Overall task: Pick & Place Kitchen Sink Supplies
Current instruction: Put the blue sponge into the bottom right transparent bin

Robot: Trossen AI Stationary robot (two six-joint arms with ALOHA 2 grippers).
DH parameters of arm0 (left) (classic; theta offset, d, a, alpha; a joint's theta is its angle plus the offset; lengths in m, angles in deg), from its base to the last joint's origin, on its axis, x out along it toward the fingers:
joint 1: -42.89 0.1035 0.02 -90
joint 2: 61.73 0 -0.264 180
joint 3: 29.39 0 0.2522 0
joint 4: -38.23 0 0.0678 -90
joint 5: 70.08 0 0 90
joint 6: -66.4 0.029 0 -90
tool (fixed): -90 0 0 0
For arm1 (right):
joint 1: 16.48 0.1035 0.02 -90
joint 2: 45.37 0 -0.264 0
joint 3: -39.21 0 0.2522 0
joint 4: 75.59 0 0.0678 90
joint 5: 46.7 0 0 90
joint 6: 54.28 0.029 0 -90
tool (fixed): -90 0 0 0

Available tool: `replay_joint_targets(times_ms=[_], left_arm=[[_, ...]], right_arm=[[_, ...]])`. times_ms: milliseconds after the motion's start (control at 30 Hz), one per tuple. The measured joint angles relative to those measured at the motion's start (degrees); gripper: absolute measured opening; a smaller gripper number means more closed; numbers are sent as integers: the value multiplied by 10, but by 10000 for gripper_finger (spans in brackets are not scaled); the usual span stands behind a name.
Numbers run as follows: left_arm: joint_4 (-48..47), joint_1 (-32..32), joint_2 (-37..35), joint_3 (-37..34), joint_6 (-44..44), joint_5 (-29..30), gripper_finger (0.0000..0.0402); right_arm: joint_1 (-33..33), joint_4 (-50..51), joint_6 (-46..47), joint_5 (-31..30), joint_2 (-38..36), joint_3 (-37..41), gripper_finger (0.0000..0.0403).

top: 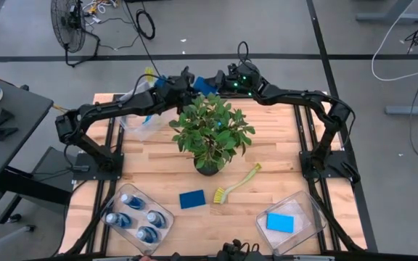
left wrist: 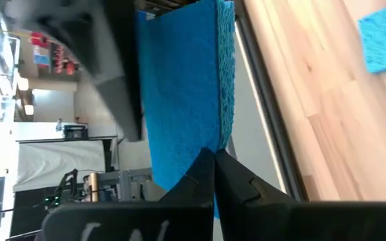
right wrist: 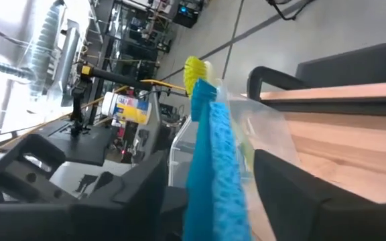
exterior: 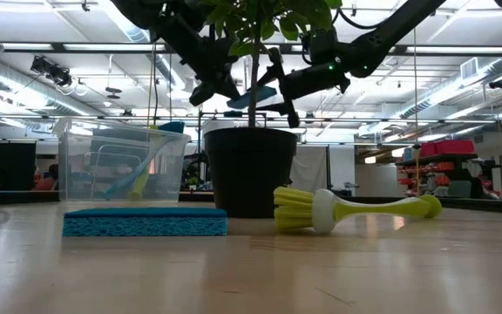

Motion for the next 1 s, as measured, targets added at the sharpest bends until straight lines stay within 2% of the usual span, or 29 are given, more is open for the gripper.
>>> replay_joint_targets(times_ms=[467, 833, 1000], left_arm=[[11, -6, 0, 0, 0, 4, 1], [15, -7, 0, 0, 0, 23, 3], [14, -7, -1, 0, -1, 24, 21]], right_arm=[[0, -3, 1, 1, 0, 0, 19], [-2, -14, 1, 24, 0, 0, 7], [-2, -15, 1, 26, 0, 0, 6]])
